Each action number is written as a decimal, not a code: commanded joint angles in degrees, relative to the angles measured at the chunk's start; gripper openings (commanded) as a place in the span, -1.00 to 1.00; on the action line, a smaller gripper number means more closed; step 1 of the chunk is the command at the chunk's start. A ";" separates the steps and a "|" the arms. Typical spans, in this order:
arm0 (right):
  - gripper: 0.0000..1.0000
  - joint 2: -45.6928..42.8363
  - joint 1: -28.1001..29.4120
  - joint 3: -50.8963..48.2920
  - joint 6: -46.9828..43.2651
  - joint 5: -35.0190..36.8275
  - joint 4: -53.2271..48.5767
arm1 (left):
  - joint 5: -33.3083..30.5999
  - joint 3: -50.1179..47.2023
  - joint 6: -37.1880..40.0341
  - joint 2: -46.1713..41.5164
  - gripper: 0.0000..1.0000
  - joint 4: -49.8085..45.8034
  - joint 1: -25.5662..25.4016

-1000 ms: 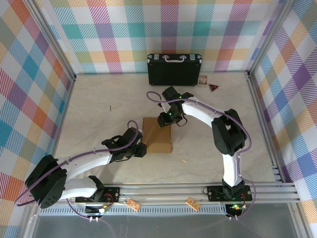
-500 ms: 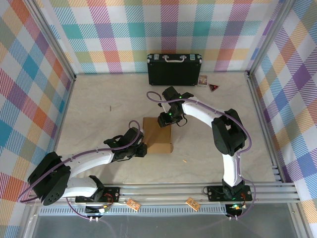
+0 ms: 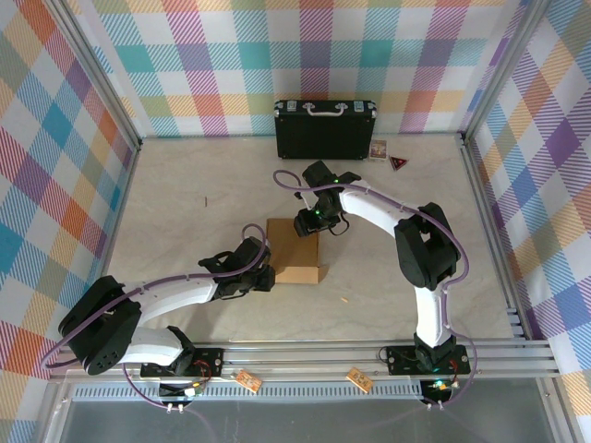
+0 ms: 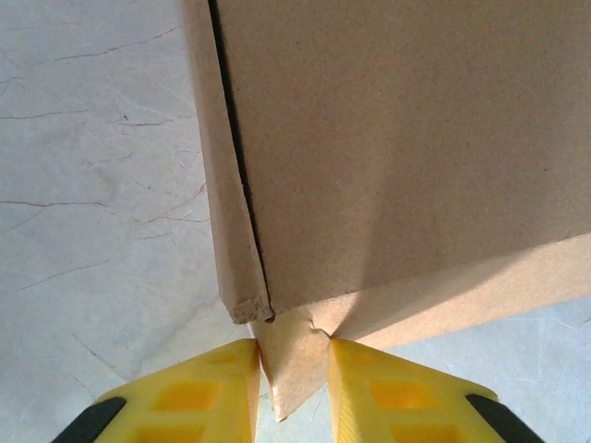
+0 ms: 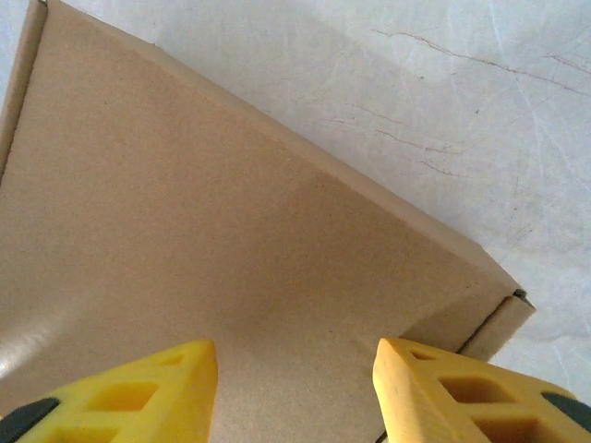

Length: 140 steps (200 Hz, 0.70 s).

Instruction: Fold the paper box

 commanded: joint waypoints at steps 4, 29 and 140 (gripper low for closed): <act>0.00 4.68 0.25 -2.07 -0.18 -0.66 -4.71 | -2.29 -0.76 -0.49 1.48 -0.50 -0.95 0.39; 0.00 4.56 0.31 -2.07 -0.13 -0.63 -4.80 | -1.77 0.02 -0.28 2.19 -0.50 -0.82 0.42; 0.28 -14.79 0.19 -10.16 2.65 5.37 -2.82 | 0.91 0.50 -0.04 0.74 -0.51 -1.56 0.44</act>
